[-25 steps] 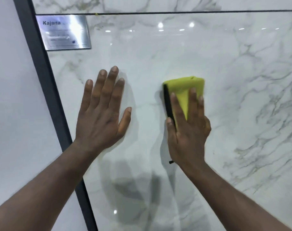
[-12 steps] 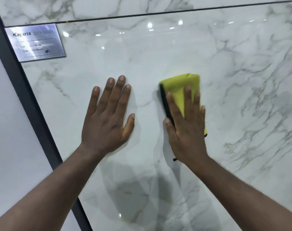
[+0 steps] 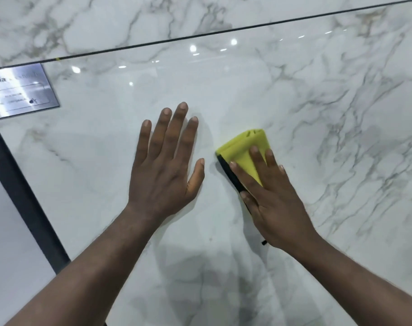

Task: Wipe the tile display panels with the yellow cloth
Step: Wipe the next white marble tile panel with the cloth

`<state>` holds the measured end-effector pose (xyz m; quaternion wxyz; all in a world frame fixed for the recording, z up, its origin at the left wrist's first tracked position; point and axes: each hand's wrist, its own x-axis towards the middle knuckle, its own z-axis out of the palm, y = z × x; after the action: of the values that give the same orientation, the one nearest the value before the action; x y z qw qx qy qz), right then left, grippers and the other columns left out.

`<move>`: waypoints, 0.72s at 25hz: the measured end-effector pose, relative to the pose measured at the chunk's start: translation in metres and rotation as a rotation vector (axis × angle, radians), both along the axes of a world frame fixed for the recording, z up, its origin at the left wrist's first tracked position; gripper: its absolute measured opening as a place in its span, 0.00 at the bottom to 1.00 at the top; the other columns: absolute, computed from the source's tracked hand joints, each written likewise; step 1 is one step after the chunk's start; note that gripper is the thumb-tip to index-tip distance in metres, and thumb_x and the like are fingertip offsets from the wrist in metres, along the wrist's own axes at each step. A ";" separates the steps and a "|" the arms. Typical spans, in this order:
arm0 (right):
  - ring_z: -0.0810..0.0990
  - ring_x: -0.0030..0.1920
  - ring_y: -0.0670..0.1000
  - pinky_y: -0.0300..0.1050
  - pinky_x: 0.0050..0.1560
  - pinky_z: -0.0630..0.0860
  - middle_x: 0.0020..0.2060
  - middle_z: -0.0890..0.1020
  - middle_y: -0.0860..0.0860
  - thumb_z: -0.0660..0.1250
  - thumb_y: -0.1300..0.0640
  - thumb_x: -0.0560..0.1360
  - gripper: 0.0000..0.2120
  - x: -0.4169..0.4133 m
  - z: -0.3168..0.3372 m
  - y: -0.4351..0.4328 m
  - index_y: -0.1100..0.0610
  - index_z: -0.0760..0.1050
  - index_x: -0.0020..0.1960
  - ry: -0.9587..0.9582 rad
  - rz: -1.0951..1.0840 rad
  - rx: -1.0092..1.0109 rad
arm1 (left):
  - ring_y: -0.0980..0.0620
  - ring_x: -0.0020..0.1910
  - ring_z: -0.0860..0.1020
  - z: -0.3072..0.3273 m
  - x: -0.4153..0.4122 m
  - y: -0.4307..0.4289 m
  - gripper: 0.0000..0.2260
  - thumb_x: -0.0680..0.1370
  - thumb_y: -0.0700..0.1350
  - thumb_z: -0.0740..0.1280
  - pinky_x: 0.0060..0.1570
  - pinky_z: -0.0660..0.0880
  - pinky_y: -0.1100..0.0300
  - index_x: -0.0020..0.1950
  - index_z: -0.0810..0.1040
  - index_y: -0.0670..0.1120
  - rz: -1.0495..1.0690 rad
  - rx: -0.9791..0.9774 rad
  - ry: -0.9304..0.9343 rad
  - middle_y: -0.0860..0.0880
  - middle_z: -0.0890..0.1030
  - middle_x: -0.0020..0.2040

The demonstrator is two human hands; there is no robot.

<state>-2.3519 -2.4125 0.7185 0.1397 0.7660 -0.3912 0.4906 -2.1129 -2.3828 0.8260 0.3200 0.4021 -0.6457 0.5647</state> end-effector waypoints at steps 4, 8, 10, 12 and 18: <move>0.33 0.85 0.52 0.71 0.82 0.48 0.85 0.35 0.43 0.58 0.54 0.88 0.32 -0.030 0.032 -0.021 0.39 0.47 0.86 -0.317 0.031 0.129 | 0.40 0.87 0.55 -0.013 -0.018 -0.014 0.32 0.86 0.54 0.63 0.84 0.55 0.36 0.87 0.60 0.41 0.013 0.079 -0.017 0.41 0.58 0.88; 0.33 0.85 0.54 0.64 0.81 0.44 0.85 0.36 0.45 0.61 0.55 0.87 0.35 -0.035 0.029 -0.026 0.39 0.47 0.86 -0.063 0.046 0.031 | 0.38 0.87 0.57 -0.021 -0.019 -0.021 0.32 0.87 0.54 0.62 0.83 0.57 0.34 0.87 0.60 0.41 0.091 0.019 -0.030 0.40 0.59 0.87; 0.37 0.86 0.54 0.66 0.82 0.49 0.86 0.39 0.46 0.62 0.54 0.87 0.34 -0.053 0.008 -0.027 0.40 0.49 0.86 0.045 0.030 0.003 | 0.38 0.87 0.57 -0.025 -0.021 -0.021 0.32 0.87 0.54 0.62 0.83 0.57 0.33 0.87 0.60 0.41 0.089 0.014 -0.004 0.40 0.59 0.87; 0.35 0.85 0.53 0.68 0.82 0.49 0.86 0.38 0.45 0.60 0.53 0.88 0.33 -0.070 0.016 -0.037 0.40 0.49 0.86 -0.101 0.027 0.049 | 0.38 0.87 0.57 -0.028 -0.022 -0.022 0.32 0.87 0.54 0.62 0.83 0.58 0.33 0.87 0.60 0.41 0.105 0.007 0.001 0.40 0.59 0.87; 0.33 0.85 0.55 0.69 0.81 0.46 0.86 0.36 0.47 0.59 0.53 0.88 0.32 -0.039 0.026 -0.027 0.41 0.47 0.87 -0.191 0.067 0.060 | 0.37 0.86 0.58 -0.028 -0.023 -0.020 0.32 0.87 0.53 0.62 0.82 0.59 0.32 0.87 0.60 0.40 0.092 0.022 -0.005 0.39 0.59 0.87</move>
<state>-2.3913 -2.4394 0.7443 0.0626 0.7322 -0.3915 0.5538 -2.1357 -2.4028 0.7983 0.2878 0.4335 -0.6336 0.5726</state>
